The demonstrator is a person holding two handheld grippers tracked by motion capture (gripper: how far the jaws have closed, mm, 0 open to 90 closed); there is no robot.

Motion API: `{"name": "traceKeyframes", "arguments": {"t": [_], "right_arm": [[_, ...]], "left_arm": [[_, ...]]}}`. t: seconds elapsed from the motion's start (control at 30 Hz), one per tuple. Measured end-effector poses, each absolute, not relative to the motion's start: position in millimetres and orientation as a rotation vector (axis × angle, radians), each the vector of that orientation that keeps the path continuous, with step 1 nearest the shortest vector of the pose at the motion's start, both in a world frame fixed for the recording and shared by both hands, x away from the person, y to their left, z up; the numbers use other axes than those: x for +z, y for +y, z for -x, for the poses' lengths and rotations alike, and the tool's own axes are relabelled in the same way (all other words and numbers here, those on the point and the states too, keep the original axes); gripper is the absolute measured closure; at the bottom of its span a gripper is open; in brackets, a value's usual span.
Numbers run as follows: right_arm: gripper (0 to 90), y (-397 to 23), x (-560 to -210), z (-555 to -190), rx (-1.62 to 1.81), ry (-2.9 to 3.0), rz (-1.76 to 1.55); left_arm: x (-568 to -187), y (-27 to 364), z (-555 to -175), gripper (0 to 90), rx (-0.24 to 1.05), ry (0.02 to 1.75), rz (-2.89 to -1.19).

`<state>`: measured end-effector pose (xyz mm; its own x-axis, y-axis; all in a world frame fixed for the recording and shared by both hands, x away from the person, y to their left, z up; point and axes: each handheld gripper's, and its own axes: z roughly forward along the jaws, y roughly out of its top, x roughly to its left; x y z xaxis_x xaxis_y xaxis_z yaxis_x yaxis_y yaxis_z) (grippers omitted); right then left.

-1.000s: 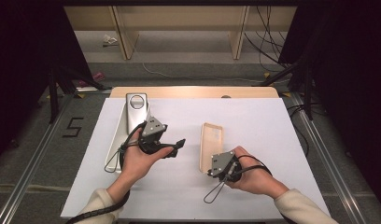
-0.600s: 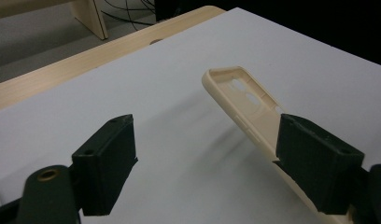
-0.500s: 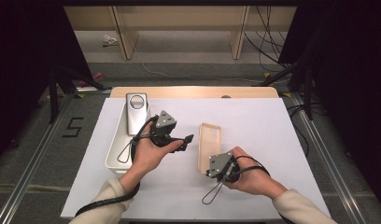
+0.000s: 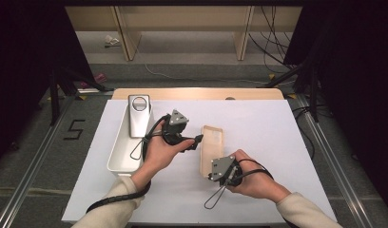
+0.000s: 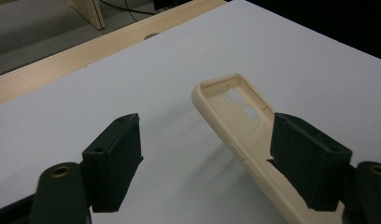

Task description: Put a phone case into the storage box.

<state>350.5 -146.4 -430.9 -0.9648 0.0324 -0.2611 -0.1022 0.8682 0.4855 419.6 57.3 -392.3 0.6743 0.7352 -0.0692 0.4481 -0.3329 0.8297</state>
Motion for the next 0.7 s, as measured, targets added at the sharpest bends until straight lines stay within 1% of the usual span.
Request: {"name": "traceKeyframes", "arguments": {"t": [0.33,0.5,0.7], "right_arm": [[88.2,-144.5,-430.2,-350.1,0.740,2.781,0.057],[88.2,-144.3,-429.6,-350.0,0.739,2.772,0.064],[88.2,-143.8,-429.3,-350.0,0.742,2.761,0.073]], "left_arm": [[-393.7,48.3,-430.2,30.0,0.399,0.960,-1.995],[-396.1,43.6,-435.1,34.9,0.381,0.983,-2.001],[-400.4,37.8,-440.9,43.1,0.319,1.019,-2.006]]}}
